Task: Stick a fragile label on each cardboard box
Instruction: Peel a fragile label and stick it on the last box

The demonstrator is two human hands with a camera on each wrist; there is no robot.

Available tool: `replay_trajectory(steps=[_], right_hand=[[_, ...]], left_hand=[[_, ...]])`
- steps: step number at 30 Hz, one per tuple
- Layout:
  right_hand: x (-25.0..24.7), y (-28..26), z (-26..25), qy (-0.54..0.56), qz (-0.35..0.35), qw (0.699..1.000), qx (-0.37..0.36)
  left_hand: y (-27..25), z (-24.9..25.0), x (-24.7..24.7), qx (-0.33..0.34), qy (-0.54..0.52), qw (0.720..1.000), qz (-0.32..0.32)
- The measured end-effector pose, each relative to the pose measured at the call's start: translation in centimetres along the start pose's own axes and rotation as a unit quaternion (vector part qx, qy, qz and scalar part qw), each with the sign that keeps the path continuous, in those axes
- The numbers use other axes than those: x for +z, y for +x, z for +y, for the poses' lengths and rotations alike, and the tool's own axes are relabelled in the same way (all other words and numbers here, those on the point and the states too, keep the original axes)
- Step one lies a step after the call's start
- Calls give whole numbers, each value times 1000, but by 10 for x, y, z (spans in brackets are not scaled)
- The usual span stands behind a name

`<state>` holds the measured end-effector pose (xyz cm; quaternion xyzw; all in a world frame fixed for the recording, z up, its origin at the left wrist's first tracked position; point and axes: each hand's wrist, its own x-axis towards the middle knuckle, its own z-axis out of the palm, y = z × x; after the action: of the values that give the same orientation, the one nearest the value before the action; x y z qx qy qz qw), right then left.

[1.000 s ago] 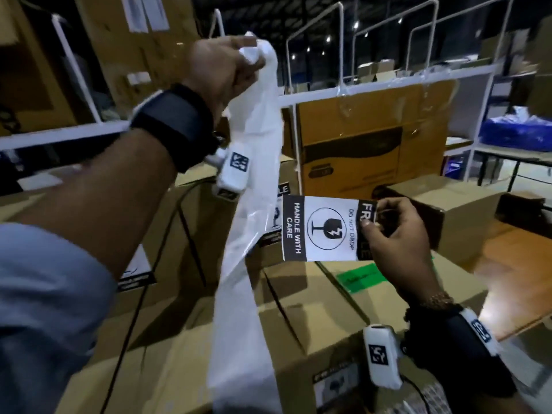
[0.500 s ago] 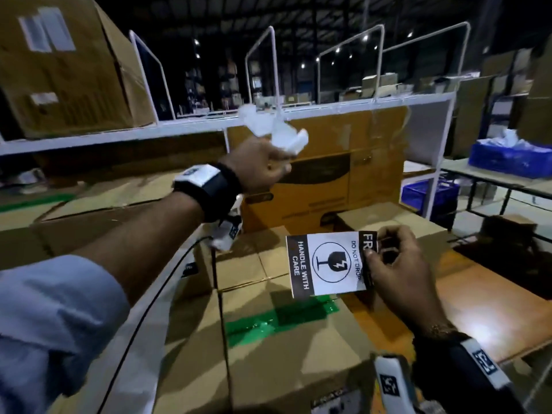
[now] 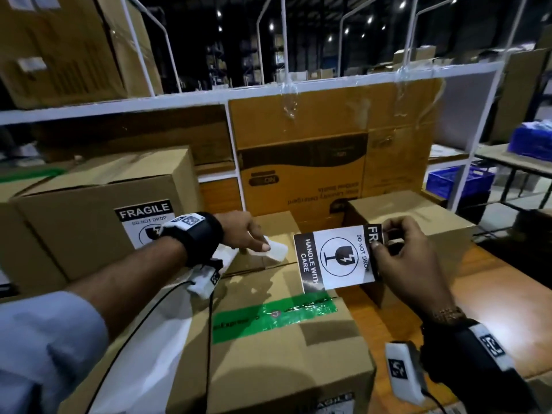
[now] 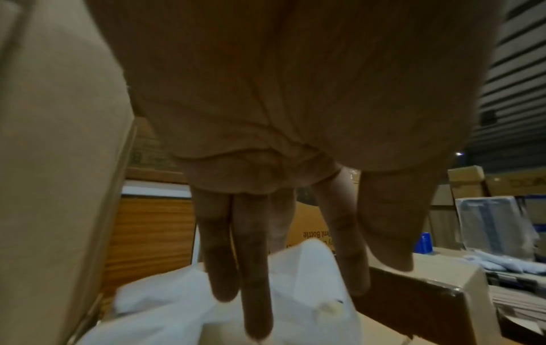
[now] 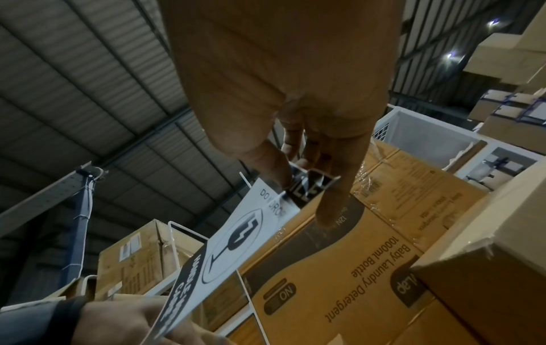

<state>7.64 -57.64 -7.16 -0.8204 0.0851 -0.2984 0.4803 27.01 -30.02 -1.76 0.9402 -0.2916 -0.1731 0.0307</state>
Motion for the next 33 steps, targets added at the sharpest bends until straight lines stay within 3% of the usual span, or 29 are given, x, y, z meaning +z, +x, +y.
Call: replay_trajectory(steps=[4,12,16,22,28,33], right_hand=[[11,12,14,1,-15,1000,-1],[0,54,47,9,-61,998,-22],[-22,80,67,9,-97,995,-38],[-66,101,83,26,-149,984,-97],[-115,104,112,-6,-180,972,-149],[-158,118,157,-37,-133,985,-102]], left_hand=[[6,-11,17,-1,37,997,72],[-16,6,2,-72,-68,968,230],[-26,70,-16,-53,-147,941,299],[-14,207,-4,5,-148,930,336],[27,288,36,-54,-198,901,382],[65,312,62,-99,-280,861,413]])
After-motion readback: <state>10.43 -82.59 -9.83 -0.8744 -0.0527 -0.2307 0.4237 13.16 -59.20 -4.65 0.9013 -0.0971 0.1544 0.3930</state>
